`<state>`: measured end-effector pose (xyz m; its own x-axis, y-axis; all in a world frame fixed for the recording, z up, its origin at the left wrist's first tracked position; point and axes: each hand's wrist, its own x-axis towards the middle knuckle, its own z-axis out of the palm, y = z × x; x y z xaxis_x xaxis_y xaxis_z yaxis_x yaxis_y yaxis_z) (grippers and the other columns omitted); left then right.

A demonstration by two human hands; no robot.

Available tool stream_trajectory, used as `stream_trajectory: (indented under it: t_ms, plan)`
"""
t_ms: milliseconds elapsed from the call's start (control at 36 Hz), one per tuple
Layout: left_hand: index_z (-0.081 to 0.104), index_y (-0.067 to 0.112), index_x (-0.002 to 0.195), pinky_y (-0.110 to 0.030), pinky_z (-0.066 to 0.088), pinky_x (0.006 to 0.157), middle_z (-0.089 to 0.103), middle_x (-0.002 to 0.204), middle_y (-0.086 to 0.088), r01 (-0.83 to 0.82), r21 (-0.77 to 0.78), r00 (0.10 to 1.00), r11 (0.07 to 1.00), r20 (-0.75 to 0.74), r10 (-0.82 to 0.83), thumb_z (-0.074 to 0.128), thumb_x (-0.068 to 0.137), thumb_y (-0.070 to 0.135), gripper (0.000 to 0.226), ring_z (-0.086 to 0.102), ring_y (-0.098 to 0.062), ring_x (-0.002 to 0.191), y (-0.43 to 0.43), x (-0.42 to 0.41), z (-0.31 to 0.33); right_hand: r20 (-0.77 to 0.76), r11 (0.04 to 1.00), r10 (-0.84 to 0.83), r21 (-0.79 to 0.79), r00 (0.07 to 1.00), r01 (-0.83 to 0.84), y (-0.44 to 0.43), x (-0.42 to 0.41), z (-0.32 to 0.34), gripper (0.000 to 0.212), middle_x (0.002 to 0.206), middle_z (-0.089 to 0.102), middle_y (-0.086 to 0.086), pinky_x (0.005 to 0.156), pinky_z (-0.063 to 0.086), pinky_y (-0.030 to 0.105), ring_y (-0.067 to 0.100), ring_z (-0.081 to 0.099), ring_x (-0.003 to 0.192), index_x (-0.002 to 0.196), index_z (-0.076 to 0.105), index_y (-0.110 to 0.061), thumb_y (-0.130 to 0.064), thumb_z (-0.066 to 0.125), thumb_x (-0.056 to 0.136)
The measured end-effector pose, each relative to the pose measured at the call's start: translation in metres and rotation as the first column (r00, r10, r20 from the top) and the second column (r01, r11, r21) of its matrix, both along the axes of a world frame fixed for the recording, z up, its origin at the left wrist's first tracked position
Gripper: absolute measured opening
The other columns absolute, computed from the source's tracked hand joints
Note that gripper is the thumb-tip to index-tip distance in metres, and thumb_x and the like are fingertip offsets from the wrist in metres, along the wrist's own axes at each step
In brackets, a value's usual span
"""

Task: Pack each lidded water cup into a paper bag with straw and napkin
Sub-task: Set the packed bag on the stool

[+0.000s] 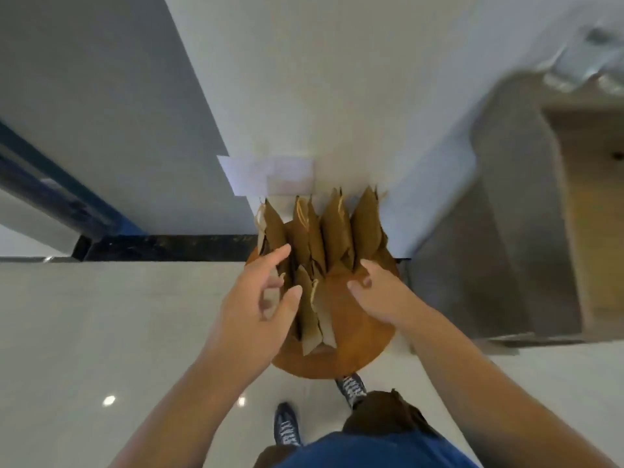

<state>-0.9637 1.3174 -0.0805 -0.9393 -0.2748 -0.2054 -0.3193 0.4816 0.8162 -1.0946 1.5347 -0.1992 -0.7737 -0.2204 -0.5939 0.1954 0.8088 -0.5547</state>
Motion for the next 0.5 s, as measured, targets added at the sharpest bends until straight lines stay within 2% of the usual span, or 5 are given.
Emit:
stream_trajectory:
  t_ms: [83, 194, 278, 417, 500]
  plan:
    - [0.033, 0.070, 0.145, -0.008, 0.047, 0.084, 0.051, 0.138, 0.033, 0.160, 0.022, 0.984, 0.987, -0.085, -0.158, 0.059, 0.097, 0.057, 0.056, 0.056, 0.012, 0.119, 0.013, -0.012, -0.003, -0.178, 0.976, -0.217, -0.040, 0.960, 0.214, 0.045, 0.029, 0.039, 0.069, 0.130, 0.057, -0.014, 0.077, 0.041, 0.018, 0.006, 0.058, 0.103, 0.164, 0.029, -0.040, -0.058, 0.055, 0.102]
    - [0.030, 0.061, 0.152, -0.027, 0.054, 0.102, 0.038, 0.154, 0.031, 0.323, -0.002, 0.933, 0.947, -0.165, -0.318, 0.063, 0.099, 0.048, 0.063, 0.052, 0.003, 0.130, 0.057, -0.020, 0.007, -0.348, 0.923, -0.372, -0.038, 0.860, 0.384, 0.110, 0.079, 0.085, 0.063, 0.130, 0.057, -0.018, 0.097, 0.049, 0.030, 0.007, 0.062, 0.111, 0.159, 0.037, -0.043, -0.055, 0.057, 0.100]
    - [0.028, 0.060, 0.153, -0.033, 0.052, 0.111, 0.027, 0.158, 0.034, 0.422, 0.009, 0.881, 0.907, -0.240, -0.407, 0.065, 0.099, 0.044, 0.067, 0.047, 0.002, 0.137, 0.101, -0.017, 0.018, -0.465, 0.856, -0.484, -0.076, 0.741, 0.512, 0.155, 0.109, 0.113, 0.060, 0.124, 0.059, -0.019, 0.096, 0.053, 0.033, 0.003, 0.064, 0.104, 0.155, 0.043, -0.044, -0.054, 0.059, 0.098]
    - [0.027, 0.049, 0.159, -0.043, 0.043, 0.120, 0.024, 0.165, 0.025, 0.596, -0.073, 0.745, 0.800, -0.322, -0.584, 0.064, 0.100, 0.043, 0.070, 0.032, -0.004, 0.152, 0.179, -0.018, 0.030, -0.461, 0.762, -0.617, -0.145, 0.638, 0.632, 0.223, 0.151, 0.131, 0.055, 0.123, 0.058, -0.022, 0.068, 0.057, 0.020, -0.001, 0.067, 0.096, 0.144, 0.043, -0.056, -0.062, 0.052, 0.090]
    - [0.023, 0.052, 0.159, -0.044, 0.044, 0.120, 0.022, 0.168, 0.020, 0.644, -0.123, 0.698, 0.755, -0.310, -0.646, 0.064, 0.100, 0.045, 0.072, 0.032, -0.008, 0.153, 0.226, -0.021, 0.030, -0.448, 0.739, -0.641, -0.138, 0.623, 0.660, 0.262, 0.180, 0.126, 0.056, 0.124, 0.052, -0.031, 0.067, 0.050, 0.011, -0.003, 0.063, 0.101, 0.142, 0.042, -0.061, -0.069, 0.050, 0.087]
